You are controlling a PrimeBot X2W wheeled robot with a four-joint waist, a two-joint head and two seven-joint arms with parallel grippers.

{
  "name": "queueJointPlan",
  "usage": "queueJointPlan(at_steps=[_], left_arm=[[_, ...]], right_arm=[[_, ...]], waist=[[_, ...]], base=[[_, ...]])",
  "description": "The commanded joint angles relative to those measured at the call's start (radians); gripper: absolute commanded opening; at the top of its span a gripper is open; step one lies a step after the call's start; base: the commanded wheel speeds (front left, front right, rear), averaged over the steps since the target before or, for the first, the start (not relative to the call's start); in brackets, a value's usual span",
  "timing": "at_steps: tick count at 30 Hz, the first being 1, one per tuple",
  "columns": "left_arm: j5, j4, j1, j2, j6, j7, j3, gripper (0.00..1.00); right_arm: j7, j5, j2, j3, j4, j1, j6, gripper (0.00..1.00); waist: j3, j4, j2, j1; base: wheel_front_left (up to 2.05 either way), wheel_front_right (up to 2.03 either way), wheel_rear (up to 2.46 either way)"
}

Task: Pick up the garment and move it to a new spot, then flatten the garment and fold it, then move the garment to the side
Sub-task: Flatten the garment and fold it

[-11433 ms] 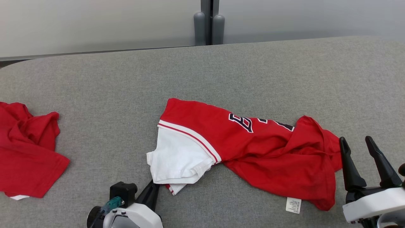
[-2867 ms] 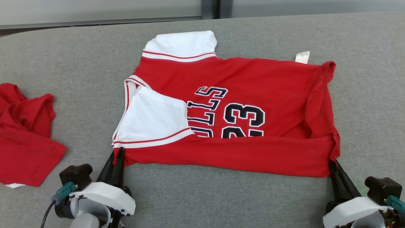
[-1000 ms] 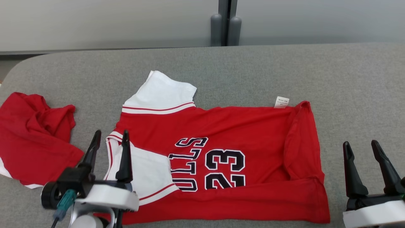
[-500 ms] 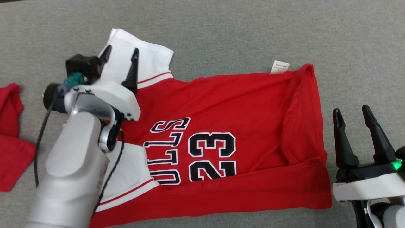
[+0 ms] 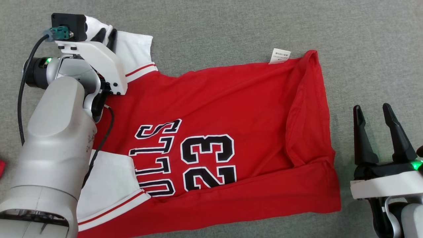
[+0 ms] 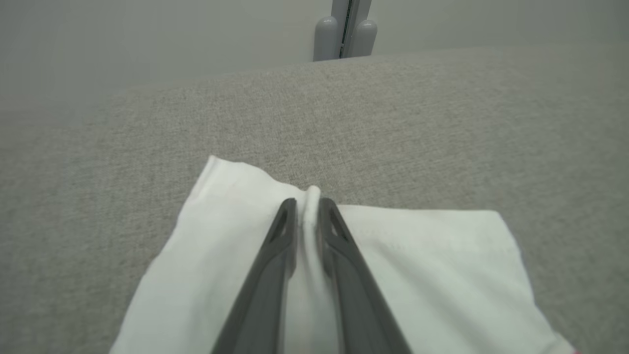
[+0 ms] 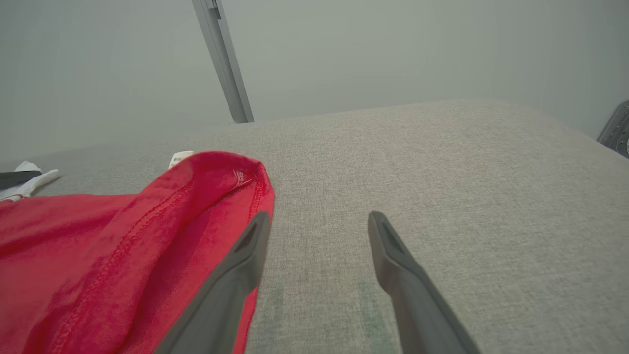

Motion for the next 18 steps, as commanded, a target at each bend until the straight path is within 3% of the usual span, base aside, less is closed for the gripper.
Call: queueJointPlan(at_steps=[1, 10, 18], left_arm=[[0.008, 0.025, 0.009, -0.001, -0.005, 0.003, -0.010, 0.00], [0.013, 0.030, -0.045, -0.029, -0.021, -0.099, -0.039, 0.00], [-0.008, 0.026, -0.060, -0.076, -0.036, -0.159, -0.080, 0.00]], right_arm=[[0.006, 0.010, -0.008, -0.007, 0.006, -0.022, 0.000, 1.00], [0.061, 0.035, -0.079, -0.032, 0.064, -0.190, 0.000, 1.00], [0.145, 0.057, -0.136, 0.098, 0.150, -0.354, 0.000, 1.00]], waist=[[0.001, 0.010, 0.0000, 0.0000], [0.014, 0.067, 0.0000, 0.0000], [0.042, 0.150, 0.0000, 0.0000]], base=[[0.00, 0.00, 0.00], [0.00, 0.00, 0.00], [0.00, 0.00, 0.00]])
